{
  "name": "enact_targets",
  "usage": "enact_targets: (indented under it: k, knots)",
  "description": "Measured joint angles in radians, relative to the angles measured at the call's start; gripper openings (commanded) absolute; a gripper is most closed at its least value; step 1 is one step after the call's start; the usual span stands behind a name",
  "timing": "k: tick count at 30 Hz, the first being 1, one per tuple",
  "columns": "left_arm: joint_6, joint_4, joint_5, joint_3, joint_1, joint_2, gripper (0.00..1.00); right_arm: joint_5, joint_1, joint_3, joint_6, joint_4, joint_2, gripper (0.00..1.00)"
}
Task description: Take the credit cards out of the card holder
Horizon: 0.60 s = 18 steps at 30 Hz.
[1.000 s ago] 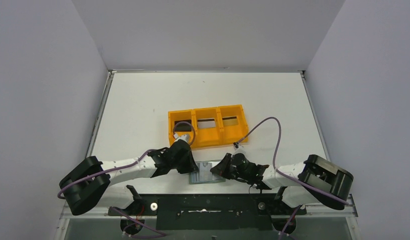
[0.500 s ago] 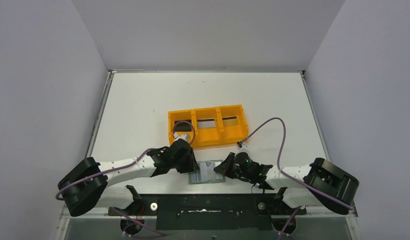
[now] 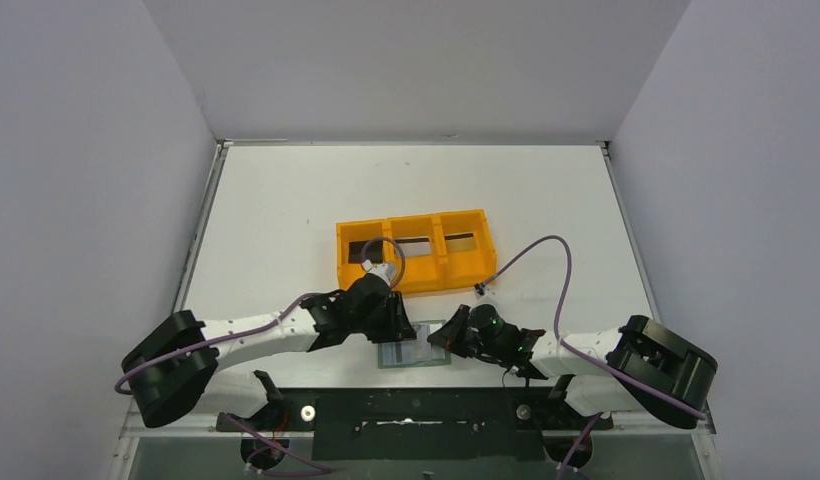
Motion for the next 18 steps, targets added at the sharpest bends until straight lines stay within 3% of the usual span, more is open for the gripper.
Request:
enact_targets:
  k: [7,13,18]
  knots:
    - [-0.012,0.01,0.014,0.0,-0.023,0.114,0.29,0.0,0.0,0.002,0.004,-0.003,0.0,0.05]
    - [-0.025,0.012,0.006,-0.007,-0.026,0.113,0.2,-0.004,0.0,0.002,0.009,0.002,0.0,0.22]
    - [-0.033,0.018,0.005,-0.021,-0.026,0.108,0.16,-0.015,-0.003,0.002,0.019,0.026,0.0,0.27]
